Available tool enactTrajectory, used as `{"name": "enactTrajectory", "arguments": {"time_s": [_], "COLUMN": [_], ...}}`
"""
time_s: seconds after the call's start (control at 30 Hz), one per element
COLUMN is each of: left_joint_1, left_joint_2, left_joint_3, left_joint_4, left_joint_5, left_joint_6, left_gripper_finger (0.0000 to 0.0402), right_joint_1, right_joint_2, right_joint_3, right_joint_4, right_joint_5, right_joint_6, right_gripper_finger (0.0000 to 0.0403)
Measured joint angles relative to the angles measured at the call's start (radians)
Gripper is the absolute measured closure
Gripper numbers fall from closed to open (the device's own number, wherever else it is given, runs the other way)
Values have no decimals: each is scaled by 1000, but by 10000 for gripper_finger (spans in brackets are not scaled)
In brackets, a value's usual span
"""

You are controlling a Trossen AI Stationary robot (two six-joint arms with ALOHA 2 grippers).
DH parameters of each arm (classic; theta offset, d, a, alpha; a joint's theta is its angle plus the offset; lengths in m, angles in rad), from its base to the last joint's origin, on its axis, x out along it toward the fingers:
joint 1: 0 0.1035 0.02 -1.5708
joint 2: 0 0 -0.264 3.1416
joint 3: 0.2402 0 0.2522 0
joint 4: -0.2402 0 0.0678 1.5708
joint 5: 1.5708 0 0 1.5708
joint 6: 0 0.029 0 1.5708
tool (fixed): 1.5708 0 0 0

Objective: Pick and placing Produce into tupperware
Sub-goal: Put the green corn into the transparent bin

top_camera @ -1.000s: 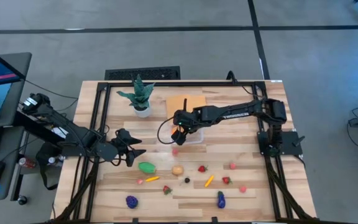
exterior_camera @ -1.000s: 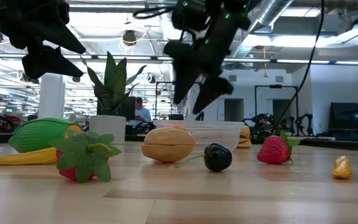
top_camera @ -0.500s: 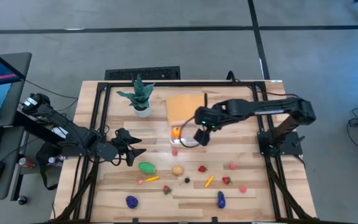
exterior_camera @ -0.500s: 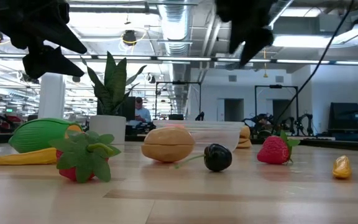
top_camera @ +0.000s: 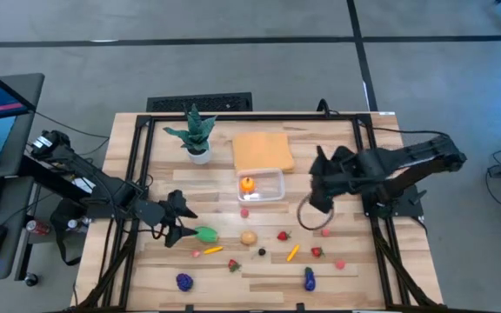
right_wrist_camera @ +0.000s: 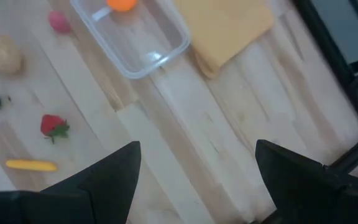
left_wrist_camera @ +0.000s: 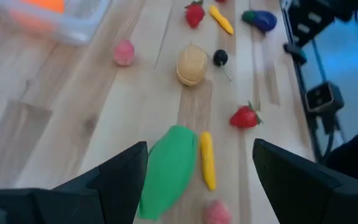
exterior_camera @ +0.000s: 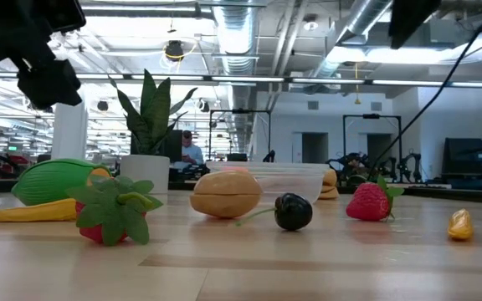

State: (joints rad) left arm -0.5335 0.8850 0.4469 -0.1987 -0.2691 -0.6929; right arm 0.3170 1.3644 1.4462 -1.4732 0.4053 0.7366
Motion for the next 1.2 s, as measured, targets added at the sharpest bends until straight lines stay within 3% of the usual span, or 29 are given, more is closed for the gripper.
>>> {"name": "enactTrajectory", "arguments": {"time_s": [0.33, 0.43, 0.67, 0.93, 1.2], "left_joint_1": [21, 32, 34, 34, 34], "left_joint_2": [24, 67, 221, 332, 414], "left_joint_3": [0, 0, 0, 0, 0], "left_joint_4": [-20, 10, 172, 195, 223], "left_joint_5": [-65, -57, 84, 89, 89], "left_joint_6": [286, 296, 386, 383, 399], "left_gripper_finger": [120, 120, 120, 120, 120], "right_joint_1": [181, 219, 309, 384, 397], "right_joint_2": [0, -3, -3, -2, -2], "right_joint_3": [-6, -40, -122, -146, -146], "right_joint_4": [-86, -93, -86, -58, -56], "right_joint_5": [71, 70, 16, 14, 14], "right_joint_6": [158, 238, 435, 595, 636], "right_gripper_finger": [92, 92, 92, 92, 92]}}
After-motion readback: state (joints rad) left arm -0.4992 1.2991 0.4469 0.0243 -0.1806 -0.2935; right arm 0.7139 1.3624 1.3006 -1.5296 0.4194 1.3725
